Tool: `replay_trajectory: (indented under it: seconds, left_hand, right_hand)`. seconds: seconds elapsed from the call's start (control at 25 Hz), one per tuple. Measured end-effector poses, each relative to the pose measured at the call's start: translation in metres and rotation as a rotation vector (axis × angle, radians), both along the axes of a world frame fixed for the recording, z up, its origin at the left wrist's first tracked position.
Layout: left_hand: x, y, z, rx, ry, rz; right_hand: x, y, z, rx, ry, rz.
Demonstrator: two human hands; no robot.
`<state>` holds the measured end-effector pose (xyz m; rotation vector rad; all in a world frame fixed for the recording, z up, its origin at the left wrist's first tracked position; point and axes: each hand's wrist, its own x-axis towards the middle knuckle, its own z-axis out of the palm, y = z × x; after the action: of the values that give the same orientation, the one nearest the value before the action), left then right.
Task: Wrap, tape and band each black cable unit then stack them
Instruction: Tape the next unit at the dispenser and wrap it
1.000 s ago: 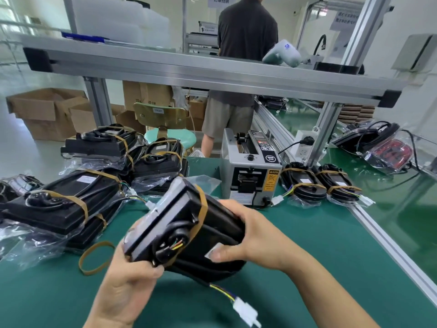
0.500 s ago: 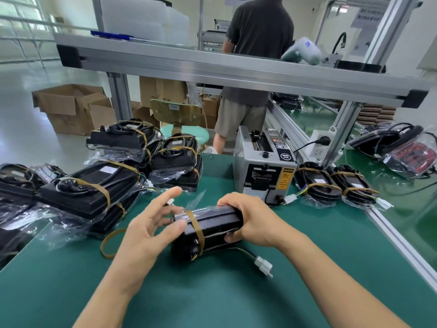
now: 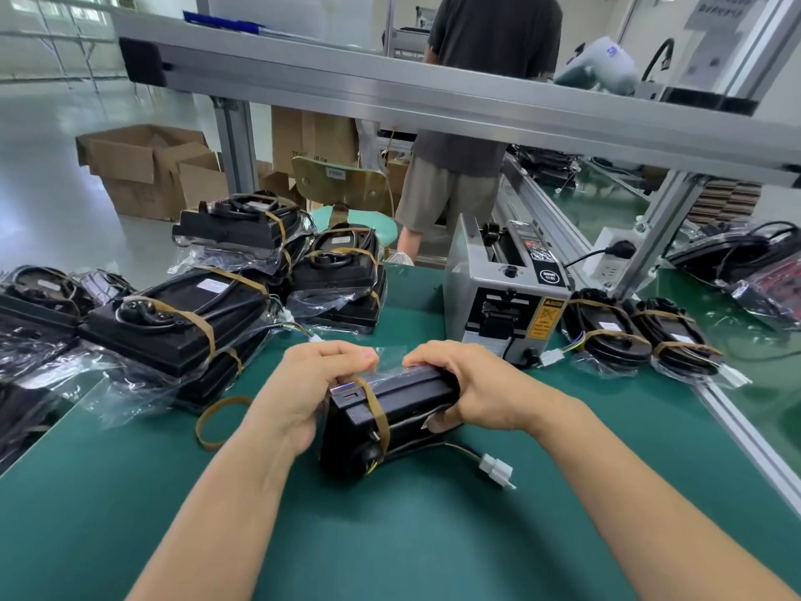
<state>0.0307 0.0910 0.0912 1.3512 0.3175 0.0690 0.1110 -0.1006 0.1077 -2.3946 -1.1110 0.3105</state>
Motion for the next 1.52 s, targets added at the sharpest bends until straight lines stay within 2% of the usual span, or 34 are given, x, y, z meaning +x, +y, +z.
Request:
replay_trajectory:
  seconds: [0.12, 0.32, 0.48, 0.56, 0.64, 0.84, 0.92, 1.0, 1.08, 1.16, 1.28, 1.52]
  left_hand:
    - [0.002, 0.003, 0.001, 0.037, 0.037, -0.088]
    - [-0.011, 0.003, -0.019, -0.130, -0.202, -0.018]
    - [-0.040, 0.010, -0.044, -0.061, -0.361, -0.110]
    - [-0.046, 0.008, -0.047, 0.133, -0.381, -0.175]
    - [-0.045, -0.005, -0.047, 0.254, -0.368, -0.122]
    - [-0.039, -0.030, -0.041, 0.190, -0.333, -0.058]
    - [-0.039, -0.025, -0.042, 0.230, -0.325, -0.021]
    - [-0.039, -0.022, -0.043, 0.312, -0.319, -0.013]
    - [-0.038, -0.021, -0.044, 0.342, -0.319, -0.028]
    - [-0.037, -0.020, -0.045, 0.283, -0.317, -0.061]
    - [-0.036, -0.018, -0.044, 0.115, -0.311, -0.136]
    - [-0.042, -0.033, -0.047, 0.290, -0.364, 0.058]
  right_hand:
    - [0.000, 0.001, -0.001, 0.003, -0.009, -0.017]
    - [0.000, 0.006, 0.005, -0.044, -0.011, -0.035]
    - [0.001, 0.006, 0.005, -0.029, 0.012, -0.103]
    - [0.000, 0.007, 0.003, -0.007, 0.006, -0.112]
    - [-0.003, 0.006, 0.000, 0.028, -0.005, -0.123]
    - [-0.005, -0.002, -0.012, 0.076, -0.088, -0.119]
    - [-0.004, -0.009, -0.017, 0.113, -0.024, -0.139]
    - [-0.001, -0.022, -0.024, 0.338, 0.067, -0.321]
    - [0.007, -0.039, -0.028, 0.630, 0.111, -0.729]
    - [0.019, -0.050, -0.032, 0.768, 0.154, -1.053]
    - [0.040, -0.042, -0.030, 0.827, 0.244, -1.156]
    - [0.069, -0.019, -0.027, 0.978, 0.368, -1.335]
